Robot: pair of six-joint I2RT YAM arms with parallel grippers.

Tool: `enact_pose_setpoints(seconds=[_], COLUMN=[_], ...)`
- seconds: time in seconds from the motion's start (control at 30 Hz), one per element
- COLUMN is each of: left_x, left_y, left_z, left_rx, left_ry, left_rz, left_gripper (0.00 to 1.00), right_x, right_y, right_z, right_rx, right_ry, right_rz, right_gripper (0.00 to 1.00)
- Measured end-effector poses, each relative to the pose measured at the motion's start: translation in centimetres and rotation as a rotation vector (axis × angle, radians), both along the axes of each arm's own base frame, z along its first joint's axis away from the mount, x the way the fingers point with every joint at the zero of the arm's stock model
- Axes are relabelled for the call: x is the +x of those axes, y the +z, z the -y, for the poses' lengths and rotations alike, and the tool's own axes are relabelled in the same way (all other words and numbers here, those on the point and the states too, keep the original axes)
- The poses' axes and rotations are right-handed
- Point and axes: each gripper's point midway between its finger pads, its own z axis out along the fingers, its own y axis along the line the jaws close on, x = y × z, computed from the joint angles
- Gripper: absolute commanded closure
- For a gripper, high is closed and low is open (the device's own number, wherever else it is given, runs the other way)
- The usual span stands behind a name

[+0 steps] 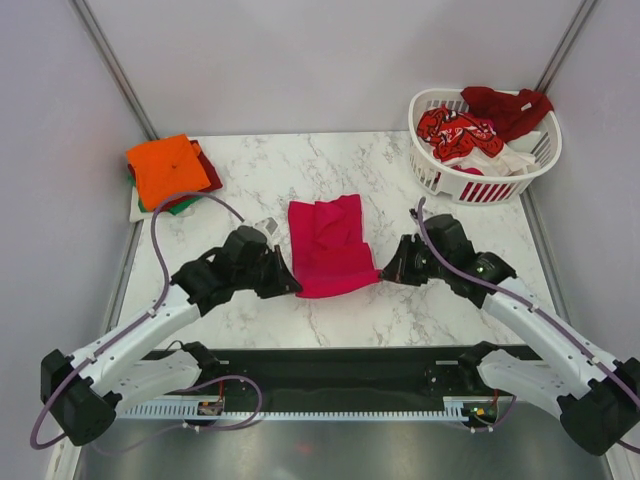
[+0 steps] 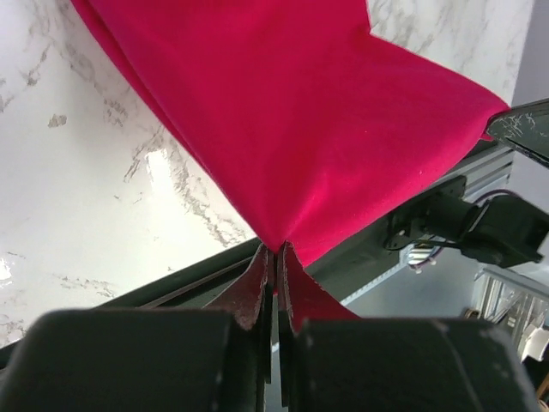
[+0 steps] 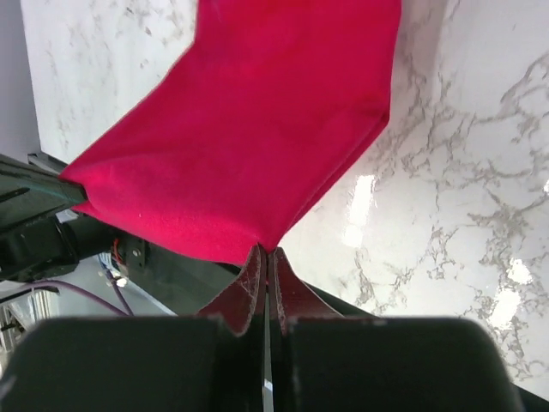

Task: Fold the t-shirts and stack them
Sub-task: Fold the tshirt

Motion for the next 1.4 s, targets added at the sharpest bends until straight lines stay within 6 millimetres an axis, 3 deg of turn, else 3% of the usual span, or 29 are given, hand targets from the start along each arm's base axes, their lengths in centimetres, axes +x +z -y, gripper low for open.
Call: enact_pose_setpoints(seconds=[0.2, 0.37, 0.67, 0.83, 1.0, 1.4], left_x=[2.3, 5.0, 9.5, 12.2, 15.0, 22.3], left_y=[6.7, 9.1, 6.2, 5.6, 5.2, 1.0], left_z=[0.3, -0.1, -2.5, -3.6, -4.0, -3.9], left_rx=[-0.021, 0.020, 0.146, 0.181, 0.204, 0.268], left_ry=[0.045, 0.088, 0.167, 0.195, 0.200, 0.180], left_rz=[0.100, 0.141, 0.061, 0.043, 0.030, -0.052], left_gripper=[0.97, 0.97, 0.98, 0.98, 0.98, 0.98], right_x=[3.9, 6.8, 11.5, 14.6, 17.8, 23.1], right_y=[5.5, 6.6, 4.6, 3.6, 2.6, -1.4], right_z=[-0.7, -1.3, -2.8, -3.3, -4.1, -4.0], right_rx=[-0.029, -0.084, -0.177, -0.189, -0.192, -0.214], right_ry=[-0.030, -0.043, -0.029, -0.033, -0.032, -0.057], right_rz=[0.114, 0.144, 0.104, 0.084, 0.074, 0.013], right_gripper=[1.00, 1.00, 1.00, 1.00, 1.00, 1.00])
